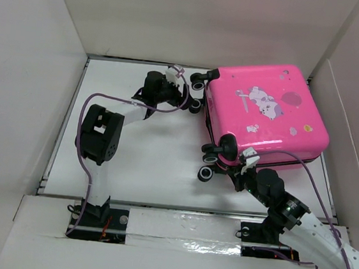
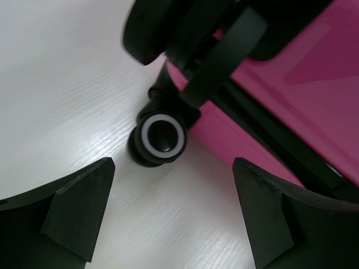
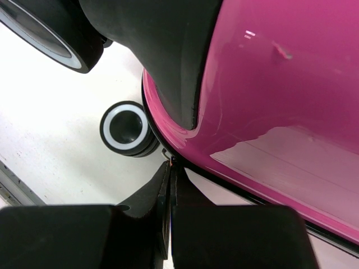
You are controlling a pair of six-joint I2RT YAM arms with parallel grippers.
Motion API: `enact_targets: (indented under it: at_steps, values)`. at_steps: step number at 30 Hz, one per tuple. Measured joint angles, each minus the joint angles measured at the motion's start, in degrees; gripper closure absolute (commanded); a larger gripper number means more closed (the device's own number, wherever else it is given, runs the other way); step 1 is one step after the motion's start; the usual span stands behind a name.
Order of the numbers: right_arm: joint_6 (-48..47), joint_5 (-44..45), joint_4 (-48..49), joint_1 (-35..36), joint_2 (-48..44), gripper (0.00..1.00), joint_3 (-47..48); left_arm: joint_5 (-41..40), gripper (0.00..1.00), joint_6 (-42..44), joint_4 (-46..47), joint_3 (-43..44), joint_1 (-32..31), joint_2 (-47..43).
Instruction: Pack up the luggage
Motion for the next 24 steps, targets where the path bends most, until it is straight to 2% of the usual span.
enact_targets:
  at_steps: [7, 12, 16, 24]
  values:
    - [-0.02, -0.04, 0.09, 0.0, 0.26, 1.0, 0.0, 5.97, 0.12, -5.25, 4.5, 0.22, -0.85, -0.13]
    - [-0.02, -0.15, 0.7, 0.0, 0.94, 1.0, 0.0, 7.89, 0.13, -15.72, 13.25, -0.39, -0.42, -0.13]
    - [0.0, -0.26, 0.9, 0.0, 1.18, 1.0, 0.0, 6.27, 0.13, -24.22, 17.55, -0.55, -0.02, -0.11]
    - [0.02, -0.59, 0.96, 0.0, 1.18, 1.0, 0.0, 2.62, 0.16, -30.88, 13.09, 9.94, -0.17, 4.98]
